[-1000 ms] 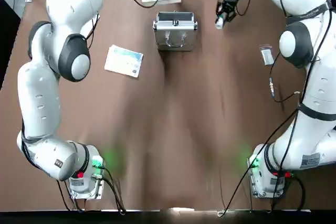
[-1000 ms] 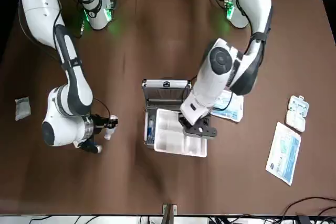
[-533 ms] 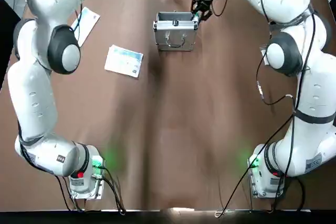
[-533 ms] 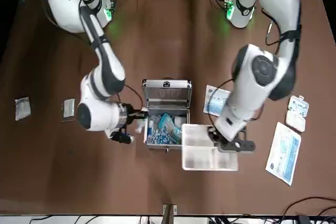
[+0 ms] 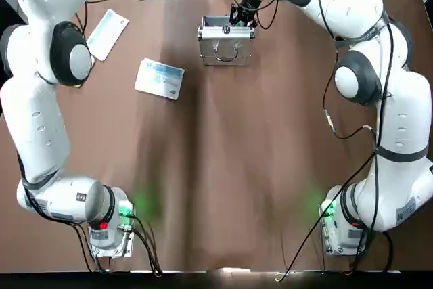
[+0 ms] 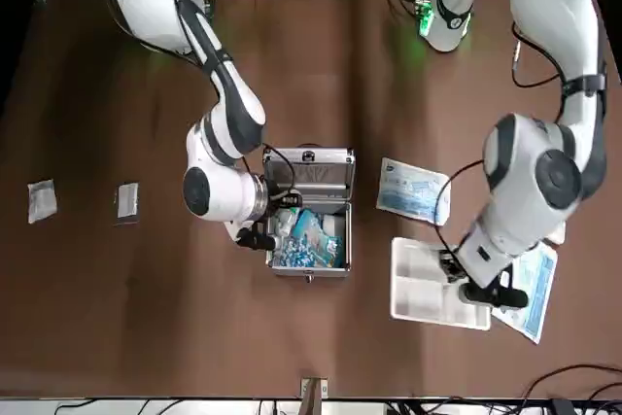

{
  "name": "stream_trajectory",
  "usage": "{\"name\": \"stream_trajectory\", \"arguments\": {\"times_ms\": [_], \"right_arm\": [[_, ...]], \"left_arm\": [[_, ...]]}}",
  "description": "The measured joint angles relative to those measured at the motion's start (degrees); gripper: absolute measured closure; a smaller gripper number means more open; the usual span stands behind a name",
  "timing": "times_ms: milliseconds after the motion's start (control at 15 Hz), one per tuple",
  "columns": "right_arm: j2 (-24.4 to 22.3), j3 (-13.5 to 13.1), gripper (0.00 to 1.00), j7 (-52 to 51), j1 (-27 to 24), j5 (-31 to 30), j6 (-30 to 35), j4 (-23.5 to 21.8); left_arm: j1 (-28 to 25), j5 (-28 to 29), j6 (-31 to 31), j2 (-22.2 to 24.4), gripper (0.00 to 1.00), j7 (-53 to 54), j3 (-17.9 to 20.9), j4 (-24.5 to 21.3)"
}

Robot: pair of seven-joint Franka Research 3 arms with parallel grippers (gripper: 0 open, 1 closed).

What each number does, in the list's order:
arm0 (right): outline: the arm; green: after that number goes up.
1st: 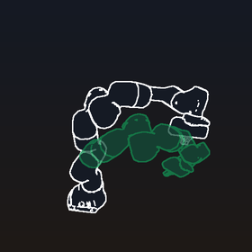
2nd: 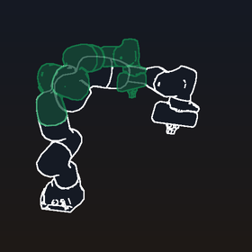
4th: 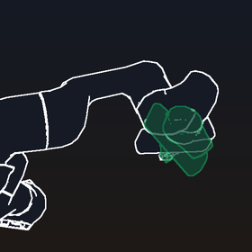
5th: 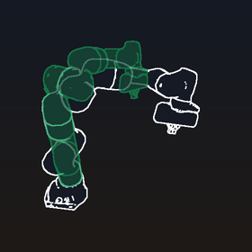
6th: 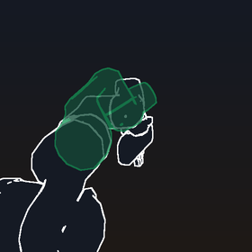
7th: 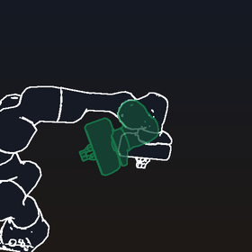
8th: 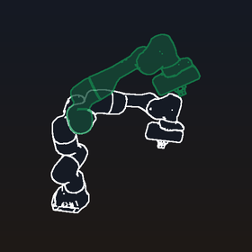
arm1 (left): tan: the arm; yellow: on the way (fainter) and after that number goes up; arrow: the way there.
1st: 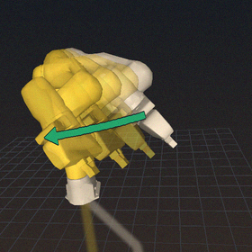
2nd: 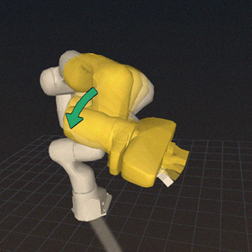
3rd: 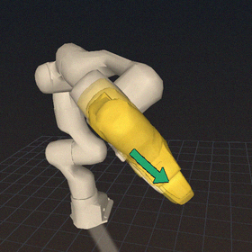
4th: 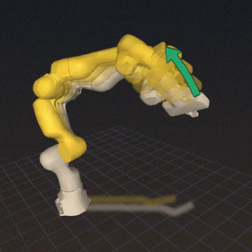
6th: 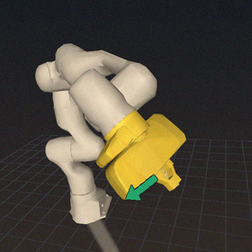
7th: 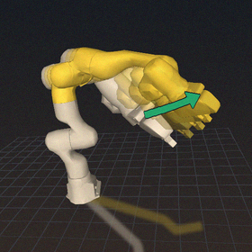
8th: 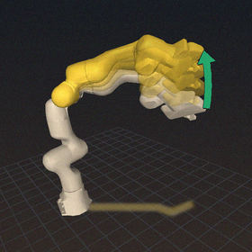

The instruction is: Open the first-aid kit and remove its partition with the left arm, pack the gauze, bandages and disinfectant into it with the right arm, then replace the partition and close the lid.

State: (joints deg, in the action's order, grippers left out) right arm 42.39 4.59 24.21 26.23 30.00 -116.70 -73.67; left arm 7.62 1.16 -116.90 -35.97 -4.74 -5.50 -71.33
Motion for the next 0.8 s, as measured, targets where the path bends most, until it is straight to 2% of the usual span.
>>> {"name": "stream_trajectory", "arguments": {"times_ms": [267,600,667,800], "right_arm": [[1.32,-0.42,0.55,-0.11,-0.03,0.02,-3.35,-0.01],[2.92,-0.54,0.55,-0.85,-0.02,0.02,-3.38,-0.05],[3.18,-0.54,0.53,-1.36,-0.02,0.02,-3.42,-0.05],[3.29,-0.54,0.37,-2.47,-0.02,0.02,-3.51,-0.03]], "left_arm": [[-1.64,0.49,-1.43,-4.11,0.96,1.39,0.02,-0.6],[-0.45,2.93,-13.27,-10.13,0.96,1.38,-0.11,-0.84],[-0.26,3.27,-15.45,-11.33,0.96,1.36,-0.1,-0.86],[0.34,4.69,-19.16,-13.77,0.96,1.01,-0.11,-0.91]]}}
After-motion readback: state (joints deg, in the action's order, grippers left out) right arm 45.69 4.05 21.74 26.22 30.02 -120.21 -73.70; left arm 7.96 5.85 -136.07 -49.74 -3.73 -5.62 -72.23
